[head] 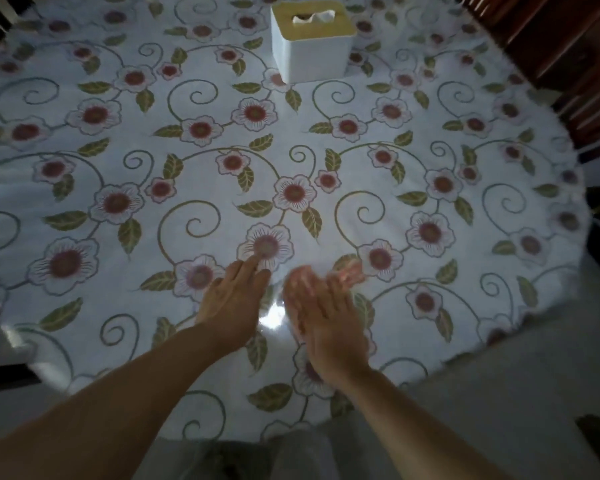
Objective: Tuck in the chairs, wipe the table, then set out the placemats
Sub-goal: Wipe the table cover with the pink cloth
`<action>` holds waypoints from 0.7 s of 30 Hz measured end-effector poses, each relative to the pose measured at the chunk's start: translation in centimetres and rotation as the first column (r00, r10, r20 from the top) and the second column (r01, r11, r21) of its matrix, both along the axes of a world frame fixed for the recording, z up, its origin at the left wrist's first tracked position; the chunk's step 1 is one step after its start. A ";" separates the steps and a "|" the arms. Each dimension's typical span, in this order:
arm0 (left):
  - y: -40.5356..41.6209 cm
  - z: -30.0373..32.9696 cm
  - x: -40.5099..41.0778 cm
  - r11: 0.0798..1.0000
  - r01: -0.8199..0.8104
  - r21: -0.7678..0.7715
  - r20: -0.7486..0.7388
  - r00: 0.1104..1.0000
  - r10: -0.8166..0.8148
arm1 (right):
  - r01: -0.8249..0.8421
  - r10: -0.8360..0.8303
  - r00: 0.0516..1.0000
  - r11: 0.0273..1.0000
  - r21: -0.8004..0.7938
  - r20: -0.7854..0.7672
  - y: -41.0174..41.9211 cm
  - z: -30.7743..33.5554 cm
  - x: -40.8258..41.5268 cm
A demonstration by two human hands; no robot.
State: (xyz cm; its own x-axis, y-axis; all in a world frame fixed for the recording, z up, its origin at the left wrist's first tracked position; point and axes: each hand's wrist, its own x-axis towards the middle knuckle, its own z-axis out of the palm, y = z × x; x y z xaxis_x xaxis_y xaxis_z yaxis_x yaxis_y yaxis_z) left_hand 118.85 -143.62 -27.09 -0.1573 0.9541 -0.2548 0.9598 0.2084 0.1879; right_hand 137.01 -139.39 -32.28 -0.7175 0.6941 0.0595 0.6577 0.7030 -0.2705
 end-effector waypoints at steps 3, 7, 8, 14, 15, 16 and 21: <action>-2.1 -0.2 -0.7 0.998 0.059 0.000 0.021 0.998 -0.059 | -0.281 0.282 0.959 0.959 -0.029 0.033 -2.9 0.7 3.3; -4.1 -0.3 -1.7 0.997 0.072 -0.006 0.014 0.997 -0.071 | 0.190 -0.204 0.966 0.977 0.098 0.162 0.5 0.7 7.3; -4.5 -0.2 -1.9 0.997 0.071 -0.010 0.012 0.997 -0.071 | 0.329 -0.338 0.920 0.941 0.078 0.199 1.2 0.8 7.6; -8.1 0.3 -3.9 1.000 0.002 -0.009 -0.012 1.000 -0.002 | 0.060 -0.066 0.995 0.995 0.073 0.069 -6.4 0.2 -1.3; -8.7 0.4 -4.5 1.000 -0.011 -0.010 -0.008 1.000 0.011 | -0.058 0.056 0.998 0.998 0.031 0.041 -9.0 0.1 -3.4; -9.4 0.5 -5.3 0.999 -0.027 -0.018 0.000 1.000 0.027 | -0.146 0.146 0.989 0.989 -0.021 0.010 -11.3 0.1 -5.5; -12.6 0.1 -10.0 0.992 -0.100 -0.082 0.011 0.995 0.102 | -0.502 0.506 0.854 0.863 -0.058 0.125 -13.7 0.9 -9.2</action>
State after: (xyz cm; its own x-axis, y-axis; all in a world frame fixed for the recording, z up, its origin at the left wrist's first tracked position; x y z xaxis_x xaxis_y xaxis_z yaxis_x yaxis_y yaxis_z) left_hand 108.81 -156.21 -27.02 -0.2474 0.9097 -0.3335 0.9304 0.3192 0.1805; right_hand 127.82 -153.08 -31.37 -0.9693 0.2353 -0.0708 0.2453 0.9426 -0.2264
